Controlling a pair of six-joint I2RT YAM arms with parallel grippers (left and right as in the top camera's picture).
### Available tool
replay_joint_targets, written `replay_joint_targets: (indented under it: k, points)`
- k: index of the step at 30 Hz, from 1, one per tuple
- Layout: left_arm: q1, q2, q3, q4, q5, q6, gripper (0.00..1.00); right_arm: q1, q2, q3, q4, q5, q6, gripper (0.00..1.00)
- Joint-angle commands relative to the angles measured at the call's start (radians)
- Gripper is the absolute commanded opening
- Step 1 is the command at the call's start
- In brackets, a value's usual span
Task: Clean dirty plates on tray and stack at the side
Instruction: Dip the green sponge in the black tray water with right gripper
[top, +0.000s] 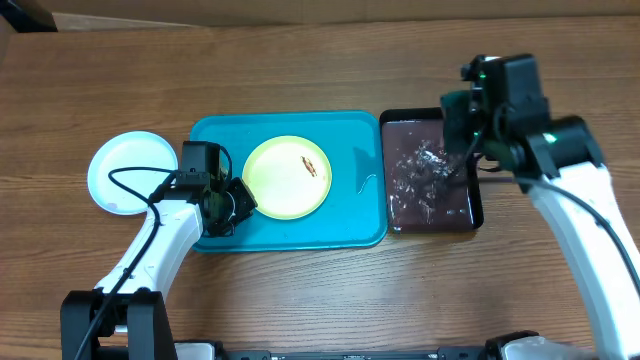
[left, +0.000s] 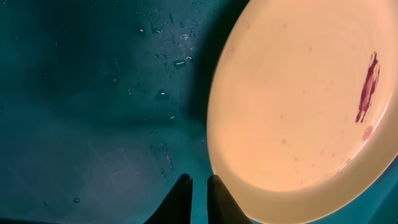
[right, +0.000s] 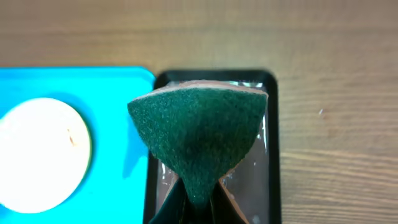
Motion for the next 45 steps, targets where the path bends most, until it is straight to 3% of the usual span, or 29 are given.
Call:
replay_joint_targets:
  k: [1, 24, 29, 35, 45]
  points:
    - [-0.007, 0.008, 0.019, 0.000, -0.013, 0.012, 0.13, 0.000, -0.061, 0.033, 0.034, -0.005, -0.043, 0.04]
    - [-0.007, 0.008, 0.019, 0.000, -0.013, 0.012, 0.13, 0.000, -0.080, 0.027, 0.051, -0.008, -0.047, 0.04]
    - [-0.007, 0.008, 0.019, 0.008, -0.058, 0.011, 0.18, 0.000, -0.072, 0.026, 0.046, -0.031, -0.047, 0.04]
    - [-0.007, 0.008, 0.019, 0.064, -0.054, 0.011, 0.31, 0.000, -0.034, 0.023, 0.035, -0.049, -0.047, 0.04]
    - [-0.007, 0.008, 0.019, 0.075, -0.046, 0.011, 0.31, 0.000, 0.039, -0.006, 0.044, -0.049, -0.047, 0.04]
